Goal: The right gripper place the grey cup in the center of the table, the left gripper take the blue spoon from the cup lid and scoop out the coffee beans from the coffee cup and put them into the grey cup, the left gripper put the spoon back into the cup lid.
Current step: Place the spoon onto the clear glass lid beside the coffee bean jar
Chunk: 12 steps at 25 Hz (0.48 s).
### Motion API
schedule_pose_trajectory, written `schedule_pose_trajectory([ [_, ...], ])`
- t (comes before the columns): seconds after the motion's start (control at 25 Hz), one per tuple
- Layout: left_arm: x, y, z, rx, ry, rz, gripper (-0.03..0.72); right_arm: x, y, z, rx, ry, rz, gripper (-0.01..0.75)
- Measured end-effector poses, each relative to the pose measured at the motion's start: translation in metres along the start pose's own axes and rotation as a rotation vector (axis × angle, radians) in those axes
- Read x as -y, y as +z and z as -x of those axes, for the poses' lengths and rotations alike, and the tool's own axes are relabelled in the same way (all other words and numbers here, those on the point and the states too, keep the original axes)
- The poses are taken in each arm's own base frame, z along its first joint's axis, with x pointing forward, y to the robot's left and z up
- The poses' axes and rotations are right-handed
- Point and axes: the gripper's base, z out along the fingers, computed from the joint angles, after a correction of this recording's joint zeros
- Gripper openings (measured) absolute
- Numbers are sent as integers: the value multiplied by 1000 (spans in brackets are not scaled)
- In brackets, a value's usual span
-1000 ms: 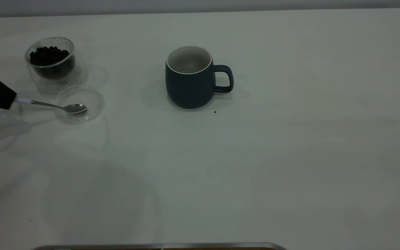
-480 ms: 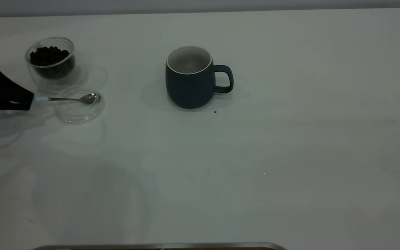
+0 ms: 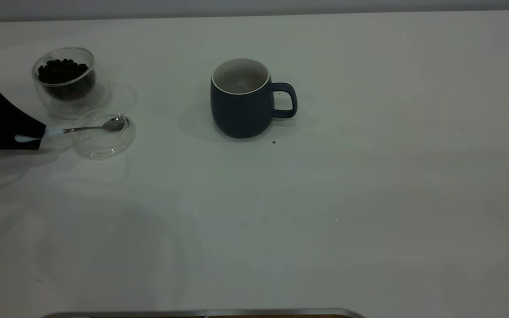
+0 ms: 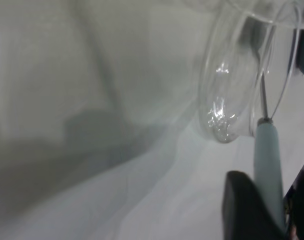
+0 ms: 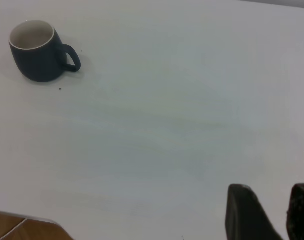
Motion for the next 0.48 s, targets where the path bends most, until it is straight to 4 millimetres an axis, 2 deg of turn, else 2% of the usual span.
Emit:
schedule_pose_trajectory([
  [0.16, 0, 0, 0, 2, -32, 1, 516, 0, 0, 0, 0, 0, 0, 241],
  [0.24, 0, 0, 0, 2, -35, 1, 578, 0, 0, 0, 0, 0, 0, 241],
  [0.32, 0, 0, 0, 2, -36, 1, 610, 0, 0, 0, 0, 0, 0, 241],
  [0.48, -1, -2, 0, 6, -39, -2, 605, 0, 0, 0, 0, 0, 0, 241],
])
